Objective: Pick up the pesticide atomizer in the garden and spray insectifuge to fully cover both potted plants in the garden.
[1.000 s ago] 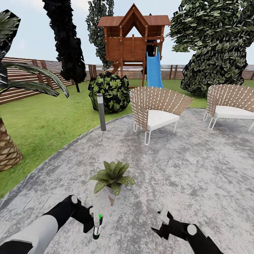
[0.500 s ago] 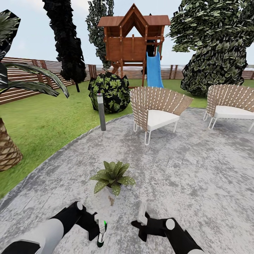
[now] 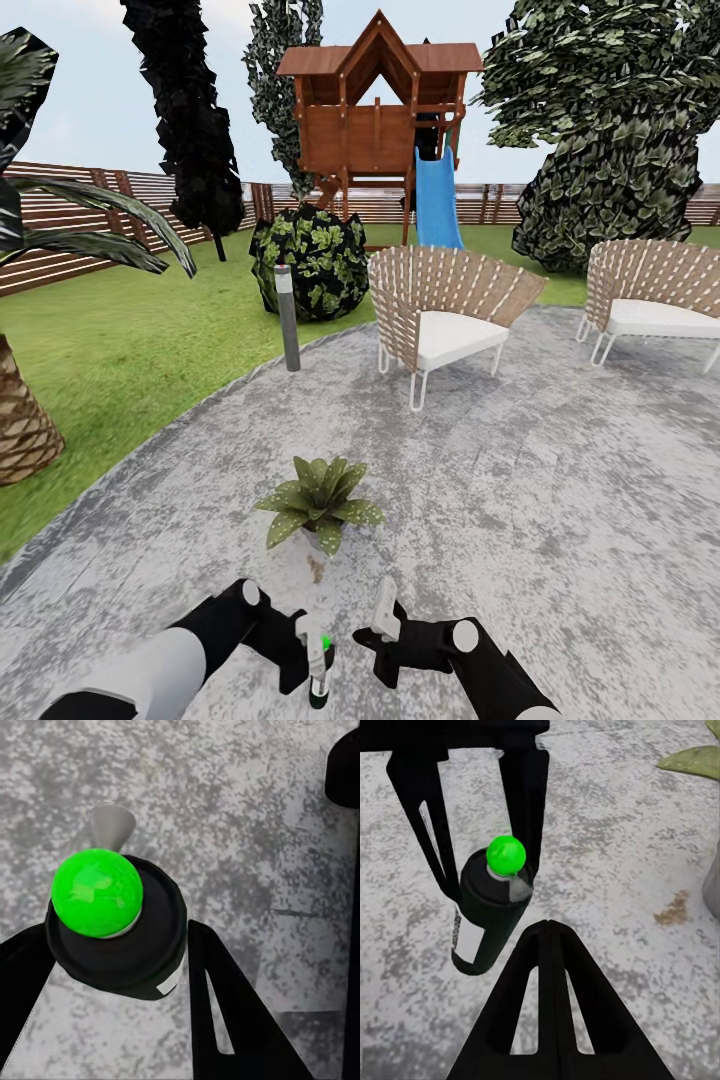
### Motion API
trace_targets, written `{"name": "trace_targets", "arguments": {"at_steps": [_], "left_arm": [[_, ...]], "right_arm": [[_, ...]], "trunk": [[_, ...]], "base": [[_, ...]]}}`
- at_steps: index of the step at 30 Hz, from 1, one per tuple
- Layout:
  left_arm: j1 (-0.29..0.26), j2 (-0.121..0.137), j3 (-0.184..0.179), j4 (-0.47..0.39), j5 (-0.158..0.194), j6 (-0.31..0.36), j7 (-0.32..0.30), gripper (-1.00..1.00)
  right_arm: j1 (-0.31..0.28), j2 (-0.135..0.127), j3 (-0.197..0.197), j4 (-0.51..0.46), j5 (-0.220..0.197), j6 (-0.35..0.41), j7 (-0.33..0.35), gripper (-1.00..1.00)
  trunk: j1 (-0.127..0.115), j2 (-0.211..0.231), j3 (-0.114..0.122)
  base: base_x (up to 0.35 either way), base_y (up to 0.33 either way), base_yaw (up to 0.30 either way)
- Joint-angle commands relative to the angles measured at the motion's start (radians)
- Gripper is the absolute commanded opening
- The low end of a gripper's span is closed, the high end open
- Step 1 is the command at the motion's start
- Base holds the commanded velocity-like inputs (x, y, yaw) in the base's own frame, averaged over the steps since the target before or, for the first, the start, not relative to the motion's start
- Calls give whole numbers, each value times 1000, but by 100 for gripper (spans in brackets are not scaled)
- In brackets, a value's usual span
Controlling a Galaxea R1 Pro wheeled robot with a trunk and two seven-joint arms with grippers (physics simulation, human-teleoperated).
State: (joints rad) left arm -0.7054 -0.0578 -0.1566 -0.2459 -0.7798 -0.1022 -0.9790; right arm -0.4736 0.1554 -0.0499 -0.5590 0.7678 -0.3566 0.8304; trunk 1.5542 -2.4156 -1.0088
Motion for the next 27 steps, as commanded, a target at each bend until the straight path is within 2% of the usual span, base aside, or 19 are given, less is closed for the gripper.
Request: {"name": "trace_targets", "arguments": {"at_steps": [1, 14, 27], "left_arm": [[0, -5, 2, -1, -11, -11, 0, -100], [0, -44, 3, -2, -4, -13, 2, -100], [0, -56, 5, -3, -1, -27, 0, -100]], "right_arm": [[0, 1, -5, -1, 7, -4, 4, -100], [0, 6, -5, -2, 7, -4, 4, -100], [0, 6, -5, 2, 8, -4, 4, -100]], "trunk": [[0, 0, -1], [0, 0, -1], [0, 0, -1]], "base": [[0, 0, 0], [0, 0, 0], [0, 0, 0]]}}
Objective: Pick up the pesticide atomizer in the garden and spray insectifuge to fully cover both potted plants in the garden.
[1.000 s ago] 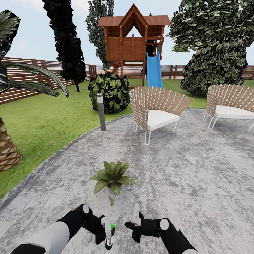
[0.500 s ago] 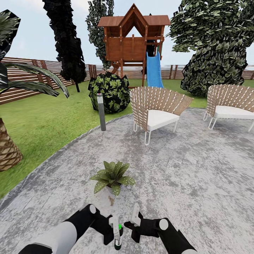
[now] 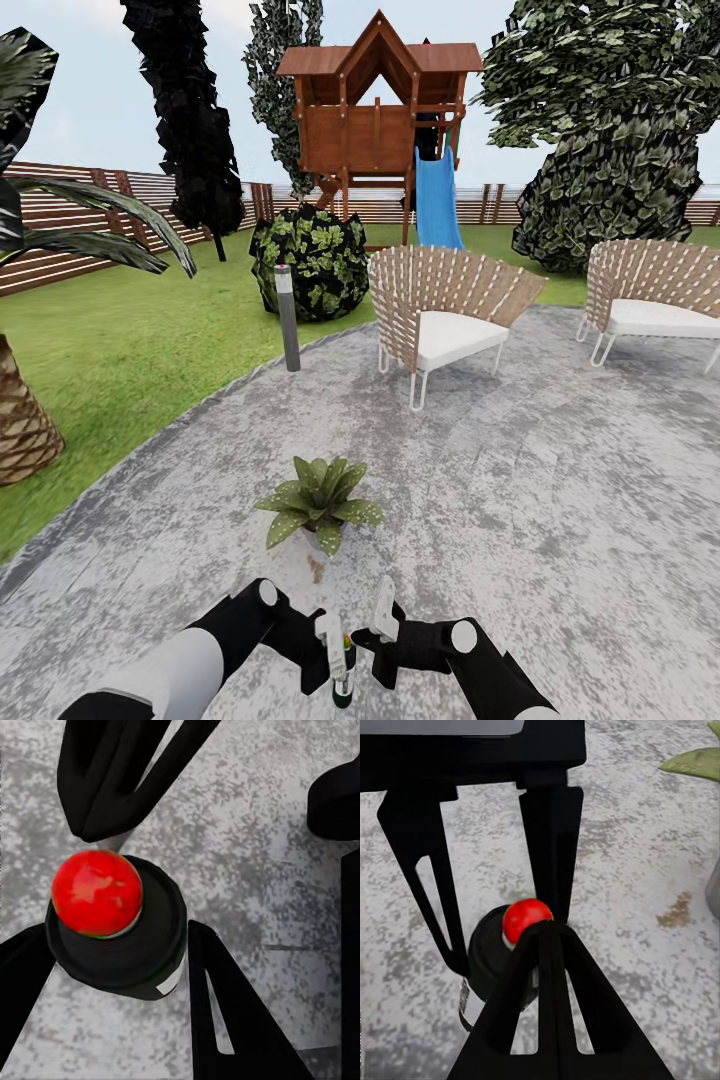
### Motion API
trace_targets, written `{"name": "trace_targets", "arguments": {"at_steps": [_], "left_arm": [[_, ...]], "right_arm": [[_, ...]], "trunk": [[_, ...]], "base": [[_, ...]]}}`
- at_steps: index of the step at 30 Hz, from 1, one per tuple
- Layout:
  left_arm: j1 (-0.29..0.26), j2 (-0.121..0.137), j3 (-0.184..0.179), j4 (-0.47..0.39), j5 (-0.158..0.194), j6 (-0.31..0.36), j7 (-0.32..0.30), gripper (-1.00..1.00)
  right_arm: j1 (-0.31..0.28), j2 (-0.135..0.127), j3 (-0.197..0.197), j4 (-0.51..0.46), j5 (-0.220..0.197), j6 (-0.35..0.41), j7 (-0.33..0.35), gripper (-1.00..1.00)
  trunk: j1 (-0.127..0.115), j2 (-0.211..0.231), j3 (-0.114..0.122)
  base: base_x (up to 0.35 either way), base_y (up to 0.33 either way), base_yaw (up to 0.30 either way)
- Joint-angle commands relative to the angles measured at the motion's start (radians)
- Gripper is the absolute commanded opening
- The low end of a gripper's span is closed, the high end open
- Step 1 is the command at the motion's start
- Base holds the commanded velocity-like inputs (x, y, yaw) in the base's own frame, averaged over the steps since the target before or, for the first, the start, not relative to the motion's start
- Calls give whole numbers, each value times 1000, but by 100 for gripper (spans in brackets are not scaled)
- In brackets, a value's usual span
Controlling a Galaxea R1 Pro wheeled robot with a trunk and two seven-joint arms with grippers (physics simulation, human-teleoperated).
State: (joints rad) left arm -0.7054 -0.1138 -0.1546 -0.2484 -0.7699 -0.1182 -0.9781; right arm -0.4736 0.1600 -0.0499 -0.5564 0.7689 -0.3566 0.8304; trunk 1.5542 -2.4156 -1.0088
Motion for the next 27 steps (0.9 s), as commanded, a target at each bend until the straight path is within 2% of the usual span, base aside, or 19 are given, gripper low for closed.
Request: {"name": "trace_targets", "arguments": {"at_steps": [1, 10, 13, 14, 19, 21, 24, 26, 27], "left_arm": [[0, -1, 3, -1, -11, -17, -1, -100], [0, 2, 6, 1, -11, -24, -1, -100], [0, 17, 6, 4, -16, -24, 0, -100], [1, 31, 6, 4, -18, -23, 1, -100], [3, 151, 3, 6, -22, -23, 2, -100], [3, 192, 2, 7, -23, -21, 2, -100], [30, 230, 1, 17, -26, -20, 11, -100], [45, 255, -1, 20, -24, -21, 39, -100], [51, 264, -2, 31, -24, -21, 55, -100]], "right_arm": [[0, 1, -5, 0, 7, -4, 4, -100], [0, 1, -5, 1, 7, -4, 3, -100], [0, 1, -5, 1, 7, -4, 3, -100], [0, 1, -5, 1, 7, -4, 3, -100], [0, 0, -5, 1, 8, -4, 3, -100], [0, -2, -5, 0, 10, -4, 3, -100], [0, -8, -7, 0, 14, -4, 3, -100], [0, -10, -8, 0, 16, -4, 1, -100], [0, -14, -9, 0, 16, -4, 0, 100]], "trunk": [[0, 0, -1], [0, 0, -1], [0, 0, -1], [0, 0, -1], [0, 0, -1], [0, 0, -1], [0, 0, -1], [0, 0, -1], [0, 0, -1]], "base": [[0, 0, 0], [0, 0, 0], [0, 0, 0], [0, 0, 0], [0, 0, 0], [0, 0, 0], [0, 0, 0], [0, 0, 0], [0, 0, 0]]}}
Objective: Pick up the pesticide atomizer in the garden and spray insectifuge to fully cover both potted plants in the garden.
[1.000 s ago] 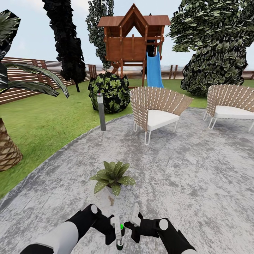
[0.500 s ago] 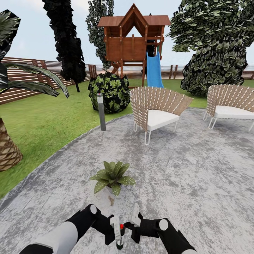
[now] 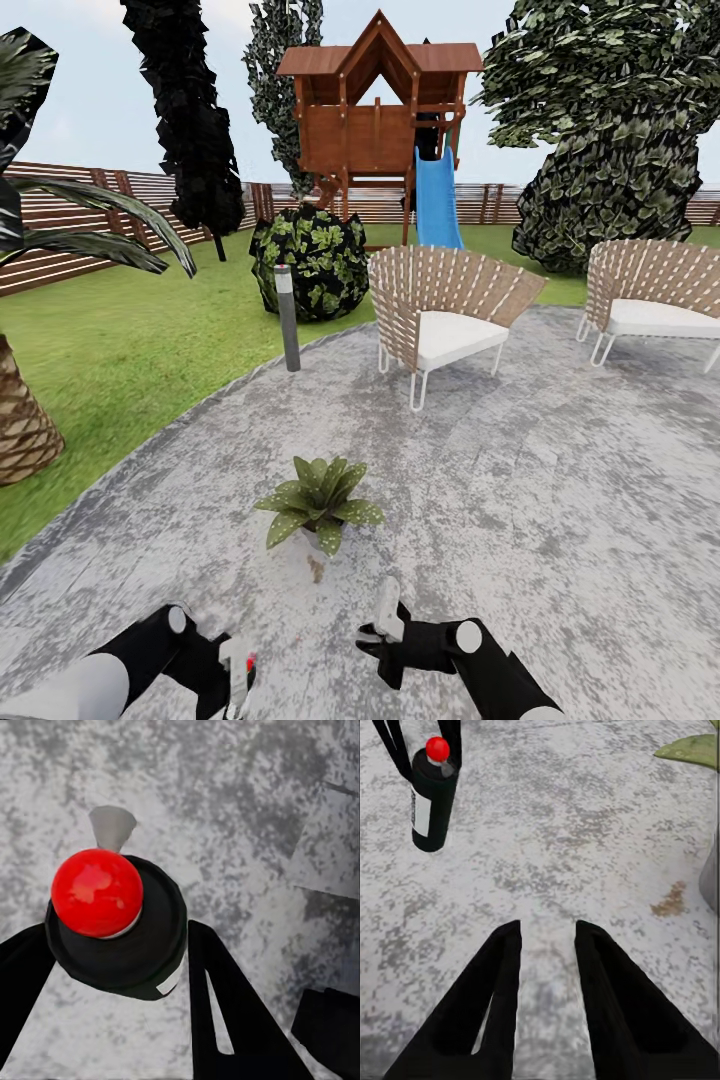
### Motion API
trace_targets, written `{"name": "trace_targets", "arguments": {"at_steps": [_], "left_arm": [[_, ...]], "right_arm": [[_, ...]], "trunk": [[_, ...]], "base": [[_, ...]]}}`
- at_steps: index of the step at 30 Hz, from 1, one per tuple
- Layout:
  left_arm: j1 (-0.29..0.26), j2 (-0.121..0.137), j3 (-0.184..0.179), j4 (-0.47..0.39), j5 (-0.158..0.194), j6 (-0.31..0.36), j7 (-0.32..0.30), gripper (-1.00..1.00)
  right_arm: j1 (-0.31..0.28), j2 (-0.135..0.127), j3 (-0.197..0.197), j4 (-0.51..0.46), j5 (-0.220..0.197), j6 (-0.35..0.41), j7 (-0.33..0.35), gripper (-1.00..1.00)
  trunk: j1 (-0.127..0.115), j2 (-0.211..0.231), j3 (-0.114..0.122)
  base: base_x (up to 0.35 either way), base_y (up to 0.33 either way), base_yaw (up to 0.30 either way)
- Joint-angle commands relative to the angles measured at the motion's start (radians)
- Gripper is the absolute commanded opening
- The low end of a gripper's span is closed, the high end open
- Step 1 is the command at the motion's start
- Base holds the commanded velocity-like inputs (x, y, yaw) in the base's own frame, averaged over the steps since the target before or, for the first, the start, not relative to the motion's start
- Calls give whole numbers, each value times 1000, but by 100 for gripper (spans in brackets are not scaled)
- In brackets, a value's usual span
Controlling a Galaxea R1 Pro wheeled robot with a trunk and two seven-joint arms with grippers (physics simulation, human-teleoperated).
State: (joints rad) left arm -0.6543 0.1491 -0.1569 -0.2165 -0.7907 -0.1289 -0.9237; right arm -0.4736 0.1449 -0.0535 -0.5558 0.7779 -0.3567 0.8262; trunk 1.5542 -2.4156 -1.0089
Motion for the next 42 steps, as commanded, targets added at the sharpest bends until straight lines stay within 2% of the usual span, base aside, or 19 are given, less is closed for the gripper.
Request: {"name": "trace_targets", "arguments": {"at_steps": [1, 2, 3, 4, 6, 7, 8, 9, 10, 11, 12, 13, 14, 16, 18, 21, 29, 35, 42], "left_arm": [[31, 22, 2, 15, -2, -10, 37, -100], [42, 43, 8, 20, 11, -9, 96, -100], [47, 48, 13, 29, 47, -8, 154, -100], [51, 43, 26, 64, 200, -10, 286, -100], [57, 40, 29, 84, 387, -15, 334, -100], [61, 41, 29, 89, 477, -19, 343, -100], [69, 41, 29, 91, 556, -27, 349, -100], [75, 40, 29, 92, 602, -35, 354, -100], [82, 40, 29, 95, 663, -52, 370, -100], [92, 40, 29, 99, 711, -69, 394, -100], [127, 42, 30, 109, 857, -106, 511, -100], [140, 44, 30, 110, 884, -109, 540, -100], [163, 45, 30, 111, 934, -125, 598, -100], [182, 44, 30, 114, 997, -176, 690, -100], [191, 43, 30, 126, 1026, -214, 766, -100], [195, 38, 30, 154, 1037, -230, 800, -100], [197, 37, 30, 162, 1039, -233, 807, -100], [204, 41, 30, 163, 1035, -233, 807, -100], [205, 43, 28, 161, 1035, -233, 807, -100]], "right_arm": [[0, -28, -8, -1, 4, -4, 3, 100], [0, -40, -10, -2, 2, -3, -4, 100], [0, -53, -11, -3, 2, -1, -56, 100], [0, -80, -8, 6, 3, 3, -241, 100], [1, -89, -11, 60, 1, 3, -347, 100], [1, -95, -25, 106, 0, 2, -416, 100], [2, -103, -56, 163, -1, 1, -513, 100], [3, -106, -83, 211, -1, 0, -587, 100], [4, -110, -125, 299, -2, -4, -709, 100], [5, -112, -152, 374, -3, -15, -813, 100], [17, -113, -181, 464, -36, -162, -1040, 100], [24, -113, -183, 468, -61, -192, -1069, 100], [37, -113, -184, 472, -115, -222, -1103, 100], [48, -113, -184, 475, -192, -243, -1126, 100], [53, -114, -184, 477, -238, -251, -1135, 100], [55, -114, -184, 478, -251, -252, -1137, 100], [56, -111, -183, 525, -253, -250, -1132, 100], [108, -111, -183, 530, -253, -248, -1131, 100], [119, -111, -183, 530, -253, -248, -1131, 100]], "trunk": [[0, 0, -1], [0, 0, -1], [0, 0, -1], [0, 0, -1], [0, 0, -1], [0, 0, -1], [0, 0, -1], [0, 0, -1], [0, 0, -1], [0, 0, -1], [0, 0, -1], [0, 0, -1], [0, 0, -1], [0, 0, -1], [0, 0, -1], [0, 0, -1], [0, 0, -1], [0, 0, -1], [0, 0, -1]], "base": [[0, 0, 0], [0, 0, 0], [0, 0, 0], [0, 0, 0], [0, 0, 0], [0, 0, 0], [0, 0, 0], [0, 0, 0], [0, 0, 0], [0, 0, 0], [0, 0, 0], [0, 0, 0], [0, 0, 0], [0, 0, 0], [0, 0, 0], [0, 0, 0], [0, 0, 0], [0, 0, 0], [0, 0, 0]]}}
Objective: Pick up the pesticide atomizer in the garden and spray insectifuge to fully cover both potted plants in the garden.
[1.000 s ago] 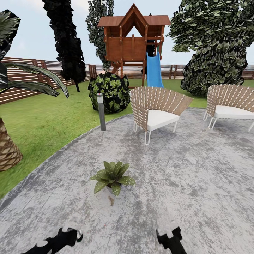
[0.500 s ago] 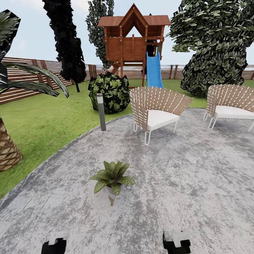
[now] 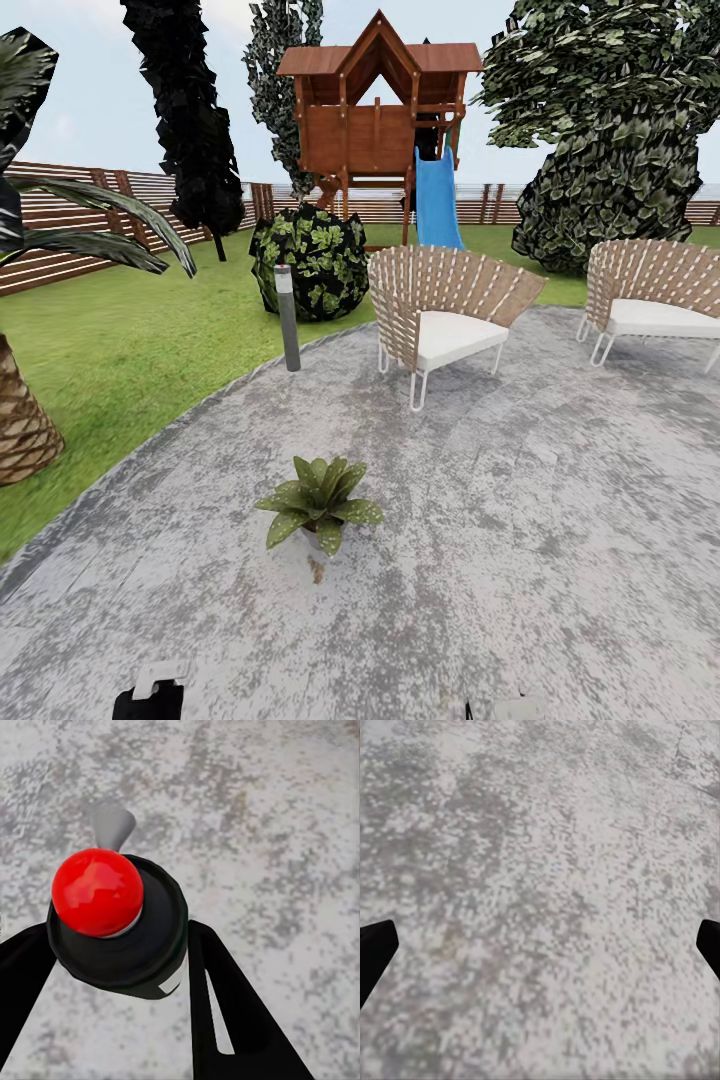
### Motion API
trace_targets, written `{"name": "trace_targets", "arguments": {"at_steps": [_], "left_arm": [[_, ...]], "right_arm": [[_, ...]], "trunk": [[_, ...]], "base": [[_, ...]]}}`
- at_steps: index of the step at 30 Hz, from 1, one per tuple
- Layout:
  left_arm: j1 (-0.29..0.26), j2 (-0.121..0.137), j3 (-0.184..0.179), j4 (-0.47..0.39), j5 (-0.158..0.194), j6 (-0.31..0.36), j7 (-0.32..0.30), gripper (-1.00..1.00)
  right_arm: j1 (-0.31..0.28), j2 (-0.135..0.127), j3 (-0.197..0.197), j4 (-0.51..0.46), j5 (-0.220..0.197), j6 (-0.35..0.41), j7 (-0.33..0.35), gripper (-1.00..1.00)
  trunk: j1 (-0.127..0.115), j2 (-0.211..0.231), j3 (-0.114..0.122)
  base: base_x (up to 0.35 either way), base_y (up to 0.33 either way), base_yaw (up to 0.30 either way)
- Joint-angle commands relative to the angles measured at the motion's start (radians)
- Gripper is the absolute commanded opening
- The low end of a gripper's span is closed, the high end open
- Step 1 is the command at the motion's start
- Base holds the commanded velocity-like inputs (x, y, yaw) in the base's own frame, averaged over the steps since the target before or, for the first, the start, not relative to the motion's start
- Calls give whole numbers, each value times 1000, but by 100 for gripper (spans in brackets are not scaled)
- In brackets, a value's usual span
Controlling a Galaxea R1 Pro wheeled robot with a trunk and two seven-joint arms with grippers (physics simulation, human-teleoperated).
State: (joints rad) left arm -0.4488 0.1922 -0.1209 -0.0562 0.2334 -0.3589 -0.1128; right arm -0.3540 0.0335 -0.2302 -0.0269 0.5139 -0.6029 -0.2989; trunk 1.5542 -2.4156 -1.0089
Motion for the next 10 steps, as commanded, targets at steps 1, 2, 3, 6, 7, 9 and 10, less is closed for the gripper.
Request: {"name": "trace_targets", "arguments": {"at_steps": [1, 2, 3, 6, 7, 9, 10], "left_arm": [[-1, 1, -9, 0, 10, -3, -4, -100], [-1, 2, -9, 0, 10, -2, -4, -100], [-1, 3, -9, 0, 10, -2, -3, -100], [-1, 0, -12, -1, 9, -2, -4, -100], [-1, 0, -11, -1, 8, -3, -4, -100], [-1, 1, -11, -1, 8, -2, -4, -100], [-1, 0, -12, -1, 8, -2, -4, -100]], "right_arm": [[0, 0, -6, 1, 11, -2, -6, 100], [0, 0, -6, 1, 11, -2, -6, 100], [0, 0, -6, 1, 11, -2, -6, 100], [0, 0, -6, 1, 11, -2, -6, 100], [0, 0, -6, 1, 11, -2, -6, 100], [0, 0, -6, 1, 11, -2, -6, 100], [0, 0, -6, 1, 11, -2, -6, 100]], "trunk": [[0, 0, -1], [0, 0, -1], [0, 0, -1], [0, 0, -1], [0, 0, -1], [0, 0, -1], [0, 0, -1]], "base": [[0, 0, 0], [0, 0, 0], [0, 0, 0], [0, 0, 0], [0, 0, 0], [0, 0, 0], [0, 0, 0]]}}
